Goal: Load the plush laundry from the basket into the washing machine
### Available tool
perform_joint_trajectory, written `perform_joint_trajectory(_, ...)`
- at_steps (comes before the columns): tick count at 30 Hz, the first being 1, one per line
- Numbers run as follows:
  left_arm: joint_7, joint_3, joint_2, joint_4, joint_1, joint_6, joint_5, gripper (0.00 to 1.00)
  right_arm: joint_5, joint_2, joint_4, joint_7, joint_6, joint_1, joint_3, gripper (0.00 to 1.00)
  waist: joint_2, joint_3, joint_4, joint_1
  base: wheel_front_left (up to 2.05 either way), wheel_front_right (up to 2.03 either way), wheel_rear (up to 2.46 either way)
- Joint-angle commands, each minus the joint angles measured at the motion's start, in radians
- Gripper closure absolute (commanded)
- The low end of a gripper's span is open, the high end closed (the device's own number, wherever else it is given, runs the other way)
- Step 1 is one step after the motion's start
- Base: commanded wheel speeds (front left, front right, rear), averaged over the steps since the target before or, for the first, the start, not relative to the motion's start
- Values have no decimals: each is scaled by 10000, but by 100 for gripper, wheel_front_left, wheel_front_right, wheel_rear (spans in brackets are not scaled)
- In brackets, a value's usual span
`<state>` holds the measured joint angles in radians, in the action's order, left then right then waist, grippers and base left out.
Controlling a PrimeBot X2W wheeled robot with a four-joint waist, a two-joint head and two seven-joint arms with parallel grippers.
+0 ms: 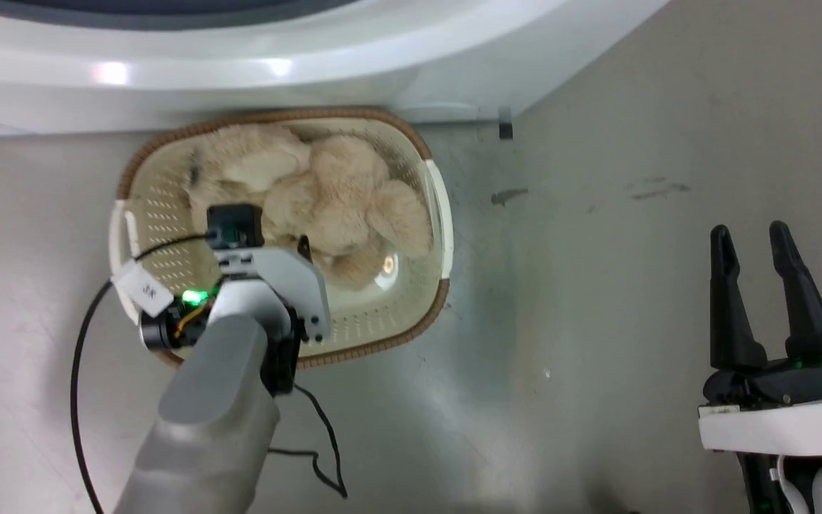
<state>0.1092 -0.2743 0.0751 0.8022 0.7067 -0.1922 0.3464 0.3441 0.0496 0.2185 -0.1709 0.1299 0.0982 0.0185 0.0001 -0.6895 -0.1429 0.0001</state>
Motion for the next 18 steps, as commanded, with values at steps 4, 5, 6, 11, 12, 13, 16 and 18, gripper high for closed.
perform_joint_trajectory(4, -33, -309, 126, 498, 856, -172, 119, 0, 373, 5, 156, -170, 6, 325, -72, 0, -1, -632, -245, -1, 0, 0, 0)
perform_joint_trajectory(5, -84, -405, 155, 576, 998, -188, 96, 0, 440, 5, 168, -191, 6, 343, -81, 0, -1, -732, -281, -1, 0, 0, 0)
perform_joint_trajectory(6, -149, -502, 186, 653, 1142, -219, 69, 0, 506, 5, 182, -212, 6, 357, -88, 0, -1, -831, -313, -1, 0, 0, 0)
perform_joint_trajectory(11, -316, -824, 342, 1120, 1815, -423, 106, 0, 843, 5, 279, -317, 7, 420, -173, 0, -1, -1318, -467, -1, 0, 0, 0)
perform_joint_trajectory(12, -334, -876, 374, 1221, 1948, -474, 127, 0, 909, 5, 302, -338, 7, 434, -186, 0, -1, -1415, -494, -1, 0, 0, 0)
perform_joint_trajectory(13, -350, -927, 400, 1321, 2078, -526, 150, 0, 964, 5, 326, -358, 7, 447, -196, 0, -1, -1509, -517, -1, 0, 0, 0)
perform_joint_trajectory(16, -396, -1106, 481, 1633, 2456, -700, 192, 0, 1130, 5, 390, -421, 7, 484, -243, 0, -1, -1792, -565, -1, 0, 0, 0)
perform_joint_trajectory(18, -507, -1134, 535, 1802, 2692, -829, 303, 0, 1225, 5, 442, -463, 7, 516, -270, 0, -1, -1969, -580, -1, 0, 0, 0)
